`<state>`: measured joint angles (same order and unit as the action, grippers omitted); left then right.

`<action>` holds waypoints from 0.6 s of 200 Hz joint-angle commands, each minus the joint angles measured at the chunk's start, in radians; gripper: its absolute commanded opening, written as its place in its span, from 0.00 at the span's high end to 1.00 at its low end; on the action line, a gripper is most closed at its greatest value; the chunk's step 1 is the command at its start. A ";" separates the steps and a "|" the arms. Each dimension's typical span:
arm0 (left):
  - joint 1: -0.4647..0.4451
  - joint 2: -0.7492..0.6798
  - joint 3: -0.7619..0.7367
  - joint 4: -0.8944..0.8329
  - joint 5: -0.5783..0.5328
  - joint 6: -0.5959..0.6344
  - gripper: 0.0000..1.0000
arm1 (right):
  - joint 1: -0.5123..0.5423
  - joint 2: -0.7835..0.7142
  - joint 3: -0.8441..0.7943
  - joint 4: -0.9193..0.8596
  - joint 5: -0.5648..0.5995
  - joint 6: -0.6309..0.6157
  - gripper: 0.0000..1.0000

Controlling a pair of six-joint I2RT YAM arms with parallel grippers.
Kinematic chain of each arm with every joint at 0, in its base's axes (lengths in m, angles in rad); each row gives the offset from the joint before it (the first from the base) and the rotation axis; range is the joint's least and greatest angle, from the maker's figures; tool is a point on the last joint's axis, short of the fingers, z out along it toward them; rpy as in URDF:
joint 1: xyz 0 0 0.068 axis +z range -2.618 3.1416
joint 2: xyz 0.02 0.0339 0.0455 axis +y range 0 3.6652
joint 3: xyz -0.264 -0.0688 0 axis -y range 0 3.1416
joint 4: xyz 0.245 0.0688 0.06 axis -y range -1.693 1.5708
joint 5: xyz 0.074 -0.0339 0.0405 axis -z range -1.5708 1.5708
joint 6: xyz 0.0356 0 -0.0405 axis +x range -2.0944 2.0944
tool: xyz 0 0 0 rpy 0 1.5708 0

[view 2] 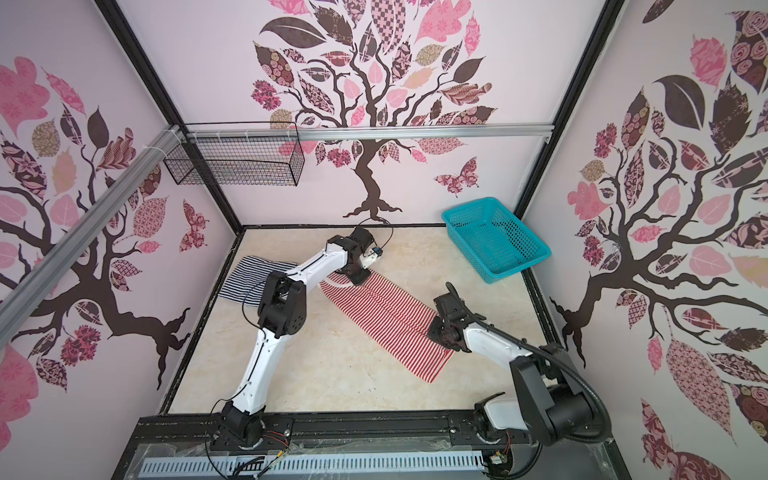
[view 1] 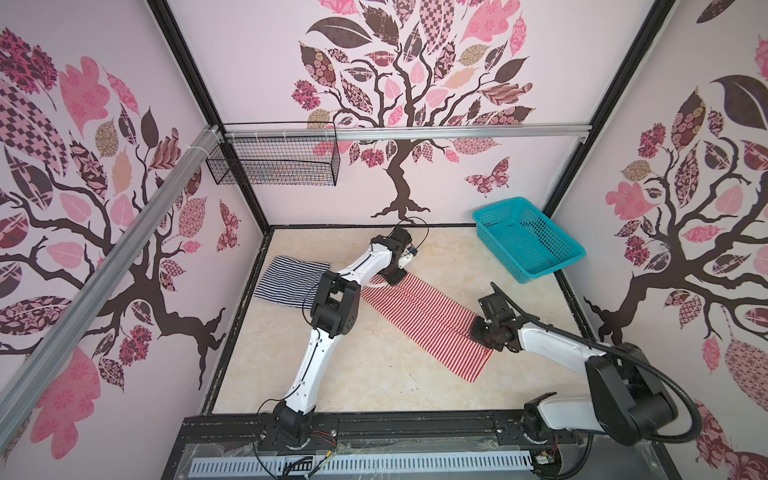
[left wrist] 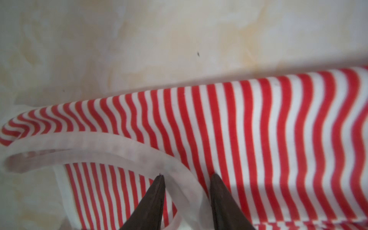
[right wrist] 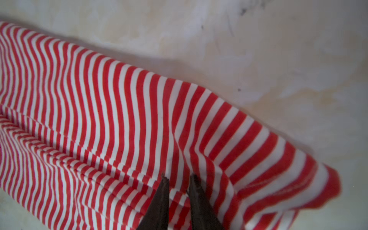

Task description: Fold and stack the tank tops

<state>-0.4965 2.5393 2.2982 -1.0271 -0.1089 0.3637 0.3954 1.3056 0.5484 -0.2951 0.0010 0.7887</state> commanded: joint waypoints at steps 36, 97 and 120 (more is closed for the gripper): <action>-0.016 0.162 0.273 -0.042 -0.079 -0.009 0.57 | 0.421 0.014 0.005 -0.072 0.089 0.330 0.77; 0.032 -0.205 -0.140 0.260 -0.053 -0.075 0.57 | 0.775 0.307 0.401 -0.174 0.138 0.360 0.75; 0.066 -0.362 -0.271 0.252 0.049 -0.070 0.57 | 0.779 0.227 0.430 -0.194 0.201 0.329 0.67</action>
<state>-0.4709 2.3547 2.1193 -0.8368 -0.1509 0.3157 1.1770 1.6020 0.9375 -0.3943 0.1093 1.1297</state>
